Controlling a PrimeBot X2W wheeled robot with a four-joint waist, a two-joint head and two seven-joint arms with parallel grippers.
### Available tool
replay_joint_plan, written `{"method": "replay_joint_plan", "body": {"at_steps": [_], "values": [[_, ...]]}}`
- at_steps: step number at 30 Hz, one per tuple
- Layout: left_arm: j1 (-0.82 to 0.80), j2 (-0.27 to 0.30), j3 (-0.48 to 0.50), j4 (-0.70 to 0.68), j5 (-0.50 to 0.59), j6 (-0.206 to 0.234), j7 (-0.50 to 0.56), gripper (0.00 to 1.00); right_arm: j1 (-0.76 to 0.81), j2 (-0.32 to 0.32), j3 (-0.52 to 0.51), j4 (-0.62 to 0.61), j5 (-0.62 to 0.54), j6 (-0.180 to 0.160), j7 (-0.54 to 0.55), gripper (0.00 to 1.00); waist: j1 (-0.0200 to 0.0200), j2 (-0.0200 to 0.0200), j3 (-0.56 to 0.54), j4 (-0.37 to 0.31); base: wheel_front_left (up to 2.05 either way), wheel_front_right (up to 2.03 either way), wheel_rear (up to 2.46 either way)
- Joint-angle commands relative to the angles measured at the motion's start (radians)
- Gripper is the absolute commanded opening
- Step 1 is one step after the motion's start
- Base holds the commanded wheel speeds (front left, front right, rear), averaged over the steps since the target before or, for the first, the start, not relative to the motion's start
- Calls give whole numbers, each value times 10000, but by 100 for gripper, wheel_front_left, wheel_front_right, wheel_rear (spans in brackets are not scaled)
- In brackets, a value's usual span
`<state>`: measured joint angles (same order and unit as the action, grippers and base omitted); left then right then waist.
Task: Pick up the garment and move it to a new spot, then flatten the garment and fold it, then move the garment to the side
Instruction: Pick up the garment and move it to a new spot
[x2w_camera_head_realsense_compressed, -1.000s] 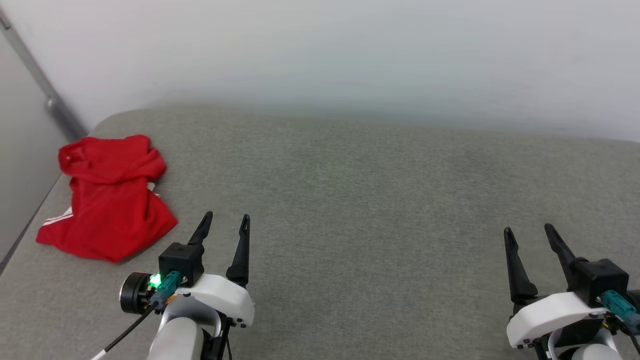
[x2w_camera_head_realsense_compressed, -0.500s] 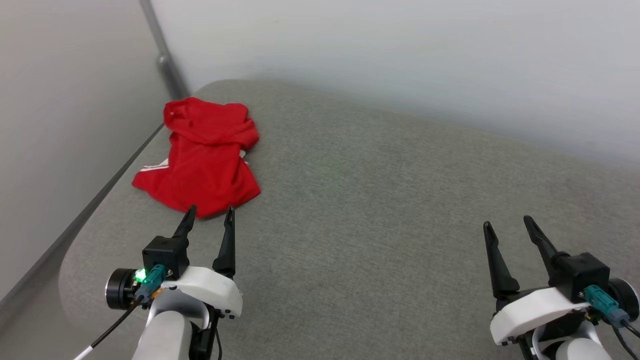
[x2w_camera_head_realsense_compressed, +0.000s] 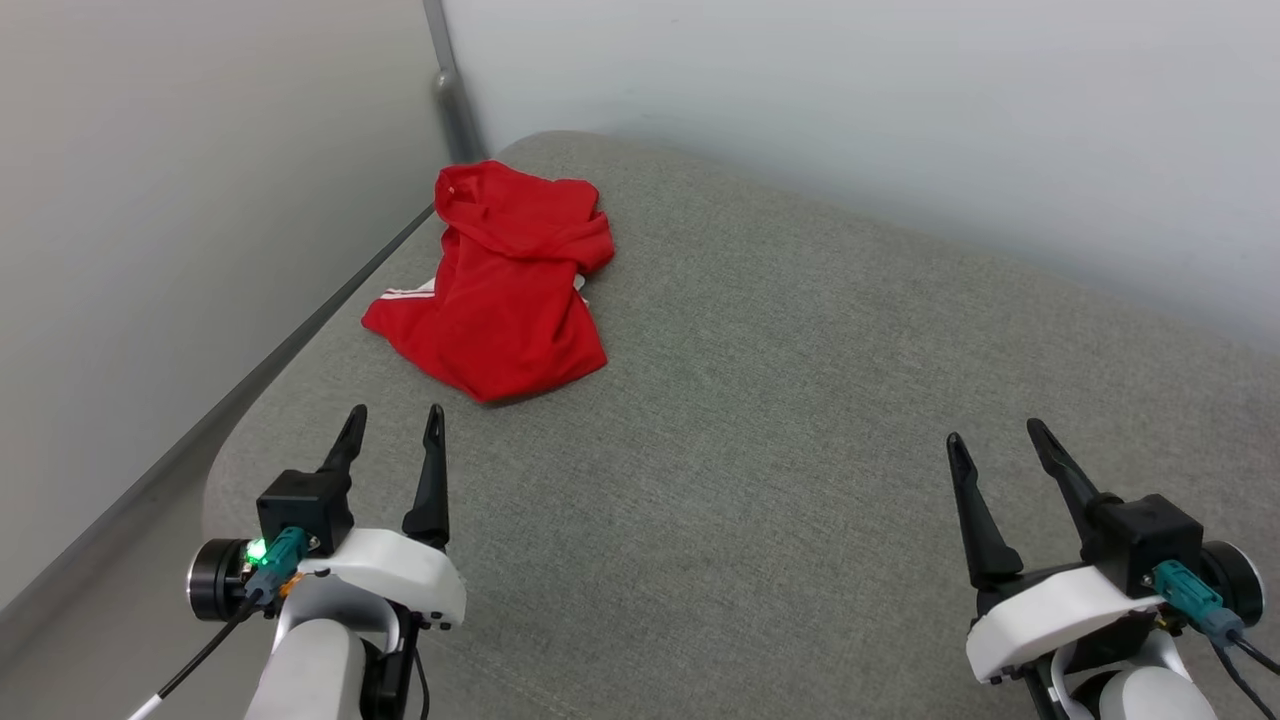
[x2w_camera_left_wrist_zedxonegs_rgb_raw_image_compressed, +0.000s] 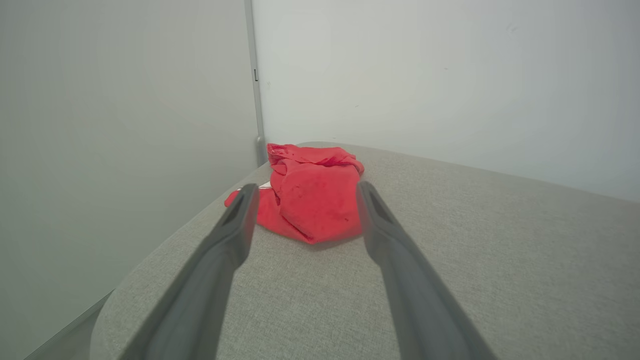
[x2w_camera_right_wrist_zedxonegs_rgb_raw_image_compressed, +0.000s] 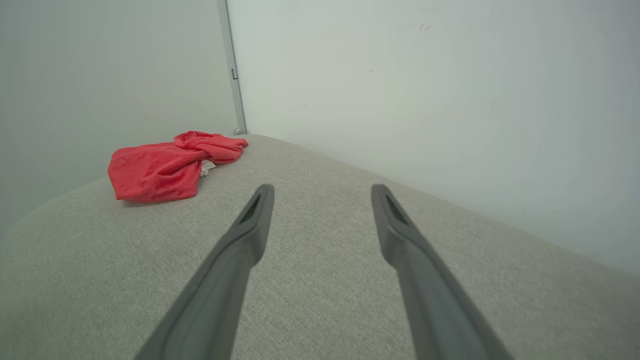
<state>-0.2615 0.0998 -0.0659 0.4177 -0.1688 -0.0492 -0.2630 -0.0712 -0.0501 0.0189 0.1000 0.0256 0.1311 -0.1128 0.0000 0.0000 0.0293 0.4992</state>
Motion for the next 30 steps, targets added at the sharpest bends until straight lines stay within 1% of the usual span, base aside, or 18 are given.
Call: {"method": "replay_joint_plan", "body": {"at_steps": [1,7,8,9,11,15,18,22,28,30], "values": [[-93,82,57,-13,-39,44,-26,100,-129,-4,44,-49,-19,-5,52,100,0,0,58,-61,0,0,0],[-570,238,137,-53,-34,55,-26,100,-310,-3,68,-141,-71,-7,151,100,0,0,343,-333,0,0,0],[-1258,409,240,16,-269,-122,159,100,-500,-3,91,-298,-159,-7,250,100,0,0,718,-607,0,0,0],[-1541,463,274,48,-379,-210,338,100,-582,-4,71,-351,-244,-5,304,100,0,0,884,-711,0,0,0],[-2240,652,356,8,-627,-353,656,100,-797,-4,25,-458,-348,-7,380,100,0,0,1251,-932,0,0,0],[-3530,1238,493,75,-1018,-559,1655,100,-1290,-6,-38,-681,-536,-5,494,100,0,0,2091,-1448,0,0,0],[-4537,1676,525,249,-1505,-701,2641,100,-1627,-6,-101,-833,-677,-7,528,100,0,0,2719,-1798,0,0,0],[-5649,2393,493,834,-2433,-778,4479,100,-2084,-6,-176,-1046,-755,-7,540,100,0,0,3639,-2208,0,0,0],[-6593,3514,46,2194,-3443,-816,7534,100,-2635,-6,-181,-971,-909,-5,493,100,0,0,4691,-2706,0,0,0],[-6816,3764,32,2620,-3762,-818,8261,100,-2727,-4,-154,-954,-933,-5,452,100,0,0,4906,-2842,0,0,0]]}}
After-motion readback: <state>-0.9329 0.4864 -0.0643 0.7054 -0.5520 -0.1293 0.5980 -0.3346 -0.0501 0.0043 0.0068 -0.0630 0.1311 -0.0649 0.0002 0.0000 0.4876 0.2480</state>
